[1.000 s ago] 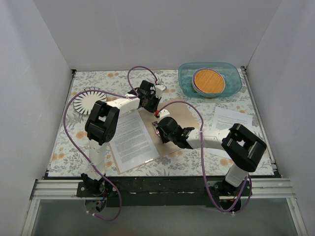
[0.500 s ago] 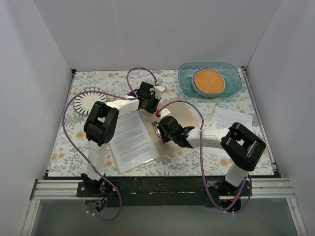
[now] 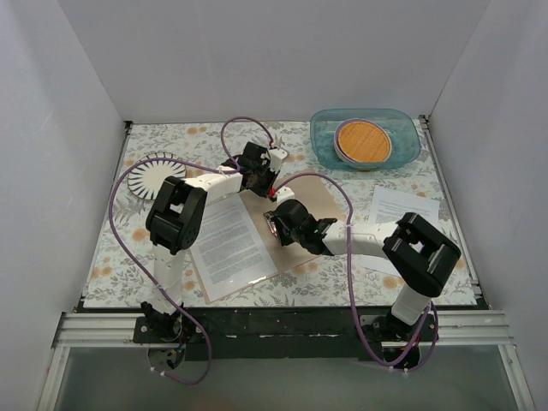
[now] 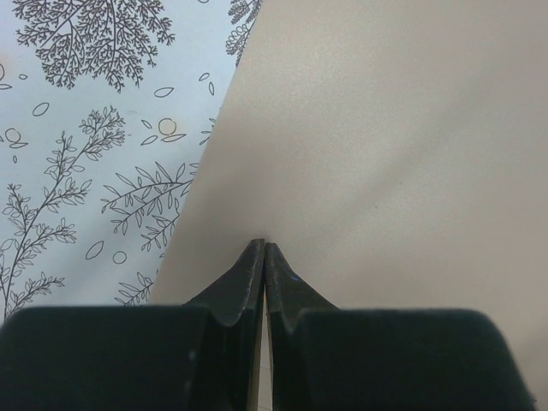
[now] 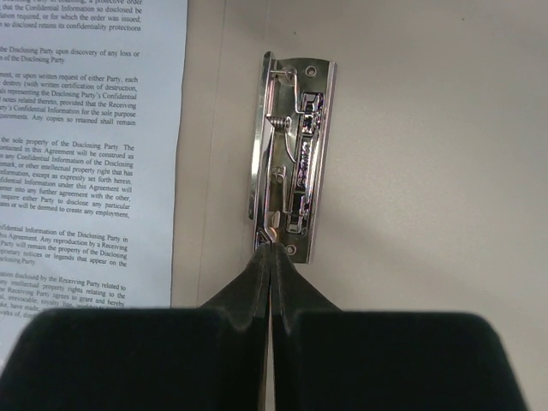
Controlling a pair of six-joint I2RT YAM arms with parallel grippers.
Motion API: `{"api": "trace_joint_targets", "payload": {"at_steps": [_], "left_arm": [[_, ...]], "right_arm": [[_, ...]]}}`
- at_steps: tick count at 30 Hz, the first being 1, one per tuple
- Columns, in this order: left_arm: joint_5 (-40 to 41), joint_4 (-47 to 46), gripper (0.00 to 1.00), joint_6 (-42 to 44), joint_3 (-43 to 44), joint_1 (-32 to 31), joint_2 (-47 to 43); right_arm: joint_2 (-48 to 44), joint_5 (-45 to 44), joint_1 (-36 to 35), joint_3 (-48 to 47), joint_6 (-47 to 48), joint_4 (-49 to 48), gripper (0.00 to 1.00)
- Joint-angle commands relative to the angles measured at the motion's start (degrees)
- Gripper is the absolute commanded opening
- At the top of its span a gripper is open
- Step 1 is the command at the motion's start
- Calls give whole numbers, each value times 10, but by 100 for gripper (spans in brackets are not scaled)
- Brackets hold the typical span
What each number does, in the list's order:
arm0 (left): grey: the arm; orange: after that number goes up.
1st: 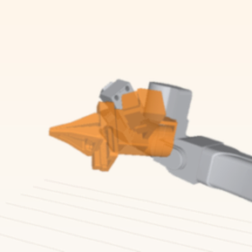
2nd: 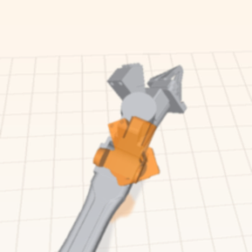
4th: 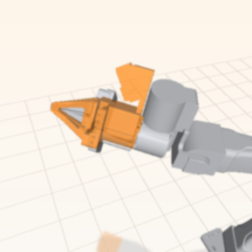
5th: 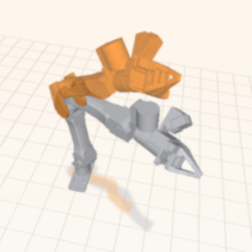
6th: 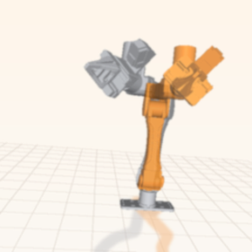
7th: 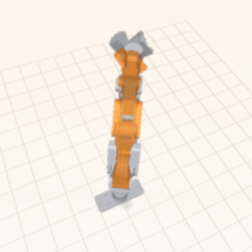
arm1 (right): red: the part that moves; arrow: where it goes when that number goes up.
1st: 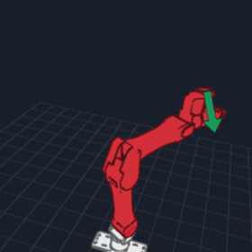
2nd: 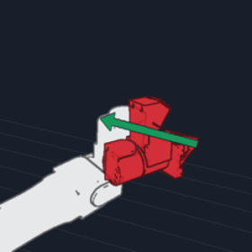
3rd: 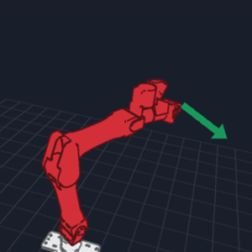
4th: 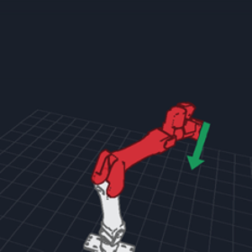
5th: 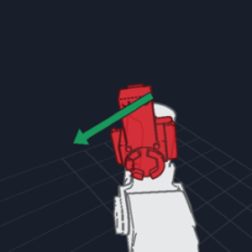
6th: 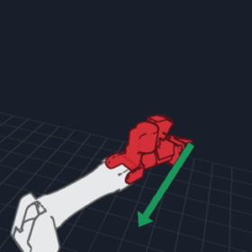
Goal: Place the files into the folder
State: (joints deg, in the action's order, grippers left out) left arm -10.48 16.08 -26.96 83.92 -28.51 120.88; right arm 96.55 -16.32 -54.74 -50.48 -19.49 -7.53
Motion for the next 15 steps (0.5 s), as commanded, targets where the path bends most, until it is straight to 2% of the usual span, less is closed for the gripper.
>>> {"api": "trace_joint_targets", "payload": {"at_steps": [1, 15], "left_arm": [[48, 90, 0, 8, -20, 6, 34], [43, 96, 0, 9, -22, 5, 39]], "right_arm": [[12, 1, 2, -15, 2, -15, 1], [27, 16, 11, -9, -6, -20, 1]]}}
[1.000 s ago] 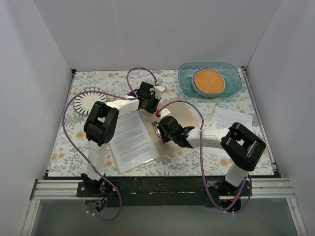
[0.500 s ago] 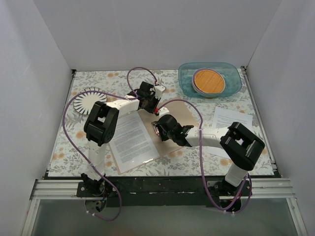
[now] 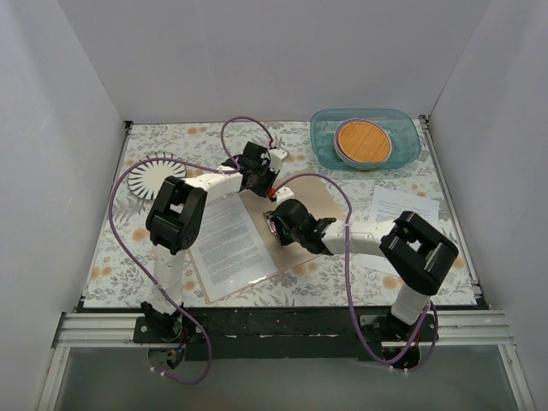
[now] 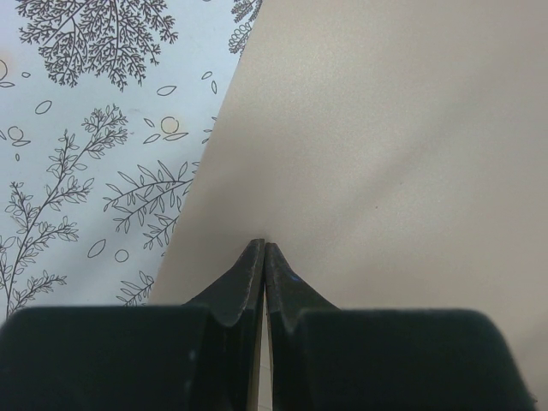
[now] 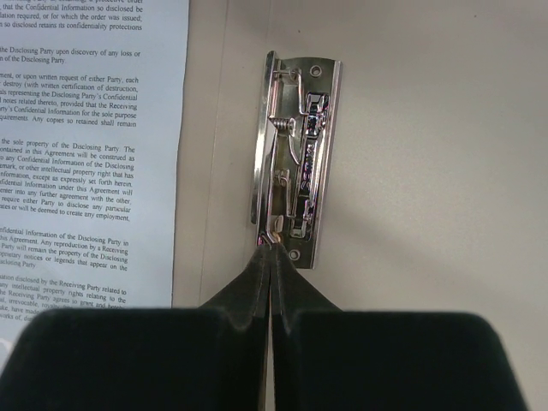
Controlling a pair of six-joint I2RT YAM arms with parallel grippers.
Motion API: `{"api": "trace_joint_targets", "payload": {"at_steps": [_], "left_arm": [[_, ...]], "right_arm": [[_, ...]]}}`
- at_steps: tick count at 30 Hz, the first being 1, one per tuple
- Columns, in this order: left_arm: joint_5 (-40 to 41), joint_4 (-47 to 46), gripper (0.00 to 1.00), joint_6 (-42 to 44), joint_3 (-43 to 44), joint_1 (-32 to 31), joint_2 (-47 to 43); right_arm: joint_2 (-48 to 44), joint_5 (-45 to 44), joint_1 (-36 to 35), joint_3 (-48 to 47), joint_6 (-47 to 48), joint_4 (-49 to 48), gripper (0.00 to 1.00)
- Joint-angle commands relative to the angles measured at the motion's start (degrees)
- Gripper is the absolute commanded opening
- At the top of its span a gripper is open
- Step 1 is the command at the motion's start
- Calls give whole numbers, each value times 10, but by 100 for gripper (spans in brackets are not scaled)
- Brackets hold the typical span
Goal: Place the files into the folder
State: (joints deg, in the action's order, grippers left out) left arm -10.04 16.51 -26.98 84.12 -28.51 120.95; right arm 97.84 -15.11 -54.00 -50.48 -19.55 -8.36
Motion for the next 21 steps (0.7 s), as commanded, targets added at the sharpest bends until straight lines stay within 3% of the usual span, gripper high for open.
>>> {"api": "trace_joint_targets", "payload": {"at_steps": [1, 21], "left_arm": [[39, 92, 0, 10, -24, 5, 38], [36, 94, 0, 10, -18, 5, 39]], "right_arm": [[16, 6, 3, -8, -8, -10, 1], [39, 6, 2, 54, -46, 41, 1]]}}
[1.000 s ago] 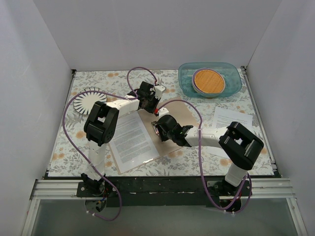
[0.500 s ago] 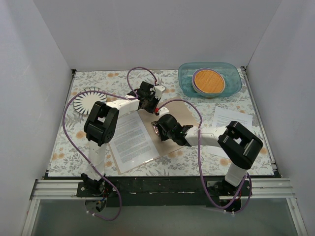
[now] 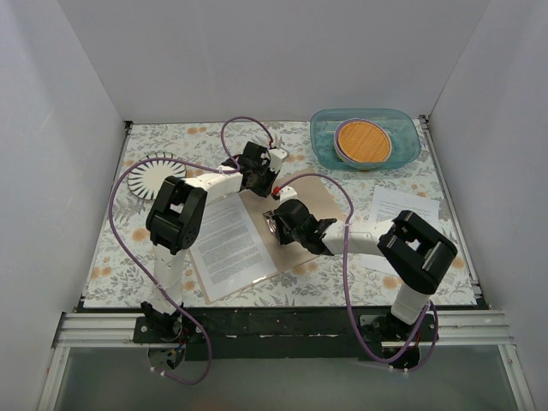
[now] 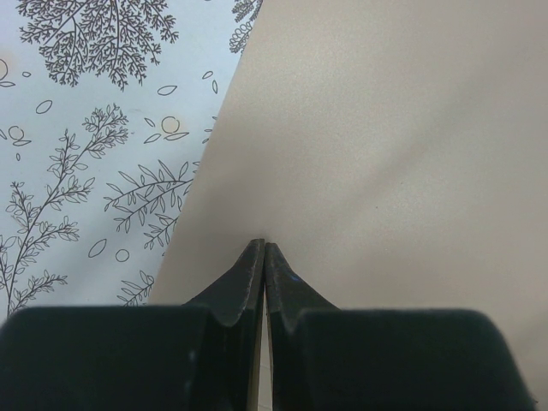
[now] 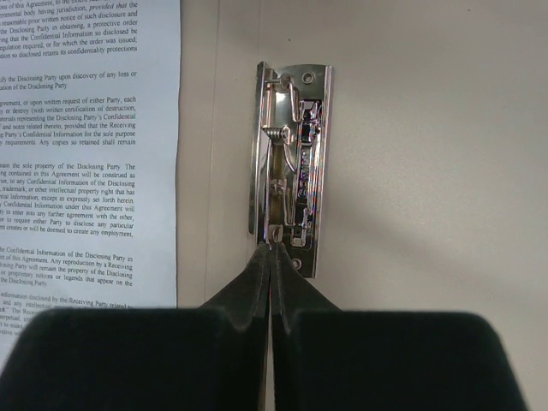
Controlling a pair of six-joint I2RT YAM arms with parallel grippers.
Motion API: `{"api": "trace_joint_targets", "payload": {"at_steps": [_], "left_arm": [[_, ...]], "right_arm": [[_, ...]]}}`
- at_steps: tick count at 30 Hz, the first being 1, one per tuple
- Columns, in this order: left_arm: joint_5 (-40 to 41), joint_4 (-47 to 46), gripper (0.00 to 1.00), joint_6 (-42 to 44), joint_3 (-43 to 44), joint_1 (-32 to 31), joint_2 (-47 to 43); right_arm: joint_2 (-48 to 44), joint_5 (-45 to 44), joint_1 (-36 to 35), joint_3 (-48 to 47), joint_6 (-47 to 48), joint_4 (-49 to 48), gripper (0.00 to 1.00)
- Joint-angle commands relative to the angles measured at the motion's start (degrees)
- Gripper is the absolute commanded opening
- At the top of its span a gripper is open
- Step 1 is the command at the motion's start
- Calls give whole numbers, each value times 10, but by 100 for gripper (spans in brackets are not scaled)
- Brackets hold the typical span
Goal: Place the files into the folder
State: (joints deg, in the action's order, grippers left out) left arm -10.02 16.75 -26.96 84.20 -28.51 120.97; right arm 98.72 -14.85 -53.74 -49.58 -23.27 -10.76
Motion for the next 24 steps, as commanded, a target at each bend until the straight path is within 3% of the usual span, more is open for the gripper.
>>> {"api": "trace_joint_targets", "payload": {"at_steps": [1, 24], "left_arm": [[36, 93, 0, 9, -18, 5, 39], [35, 96, 0, 7, -10, 5, 42]], "right_arm": [[30, 3, -1, 54, -10, 65, 1], [111, -4, -30, 82, -84, 145, 1]]}}
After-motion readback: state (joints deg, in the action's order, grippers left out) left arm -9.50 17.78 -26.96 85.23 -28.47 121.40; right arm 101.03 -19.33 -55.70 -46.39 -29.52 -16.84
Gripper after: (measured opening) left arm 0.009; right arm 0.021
